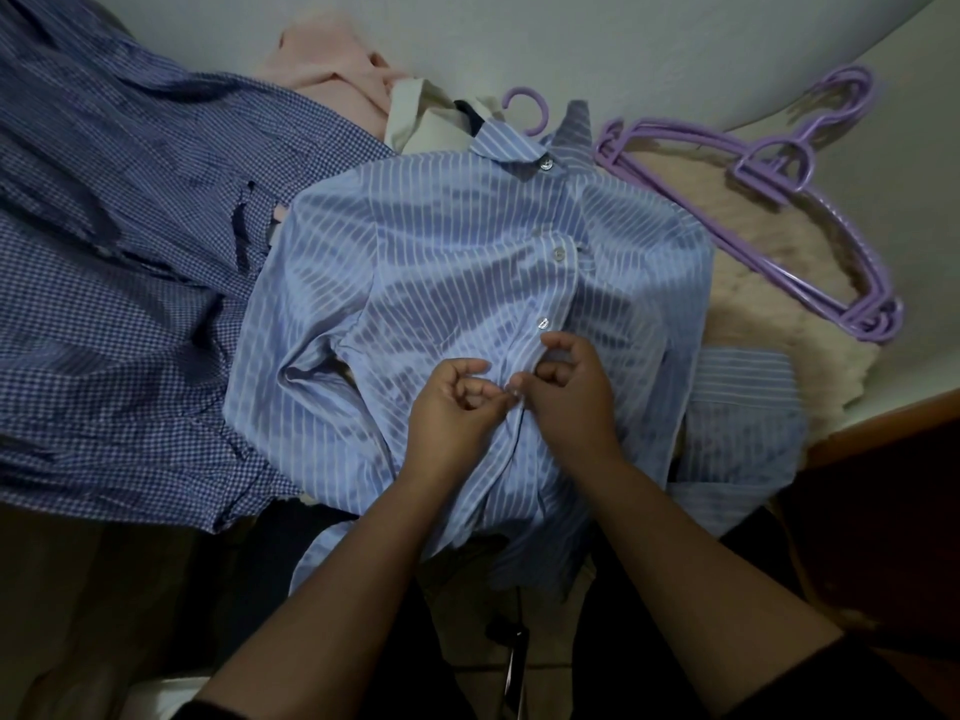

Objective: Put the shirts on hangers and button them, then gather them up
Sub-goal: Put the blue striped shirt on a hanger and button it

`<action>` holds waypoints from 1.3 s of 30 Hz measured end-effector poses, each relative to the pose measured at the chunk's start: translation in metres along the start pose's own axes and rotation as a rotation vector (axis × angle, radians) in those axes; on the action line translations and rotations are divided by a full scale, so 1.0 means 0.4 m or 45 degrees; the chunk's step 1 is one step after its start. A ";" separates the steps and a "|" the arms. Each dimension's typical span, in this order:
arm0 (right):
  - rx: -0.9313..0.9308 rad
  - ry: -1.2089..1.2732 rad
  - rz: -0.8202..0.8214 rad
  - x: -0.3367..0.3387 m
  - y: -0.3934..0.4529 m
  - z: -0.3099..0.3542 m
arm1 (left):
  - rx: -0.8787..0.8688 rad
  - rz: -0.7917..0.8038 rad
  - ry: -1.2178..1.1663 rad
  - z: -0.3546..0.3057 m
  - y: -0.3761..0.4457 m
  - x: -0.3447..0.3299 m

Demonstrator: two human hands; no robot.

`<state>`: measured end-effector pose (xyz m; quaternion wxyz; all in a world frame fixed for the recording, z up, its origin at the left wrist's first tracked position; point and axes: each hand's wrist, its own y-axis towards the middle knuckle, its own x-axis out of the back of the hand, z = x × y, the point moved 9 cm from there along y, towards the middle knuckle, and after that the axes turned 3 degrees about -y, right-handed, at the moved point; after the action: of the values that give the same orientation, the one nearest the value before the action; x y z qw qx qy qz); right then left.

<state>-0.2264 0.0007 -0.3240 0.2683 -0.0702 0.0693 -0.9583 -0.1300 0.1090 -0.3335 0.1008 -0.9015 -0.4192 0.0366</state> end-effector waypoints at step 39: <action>-0.007 -0.125 0.128 -0.015 -0.062 -0.024 | -0.047 0.192 0.576 -0.009 -0.004 0.006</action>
<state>-0.2354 0.0257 -0.3299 0.3189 -0.1144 0.0621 -0.9388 -0.1292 0.1112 -0.3298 0.1728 -0.9173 -0.3179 -0.1665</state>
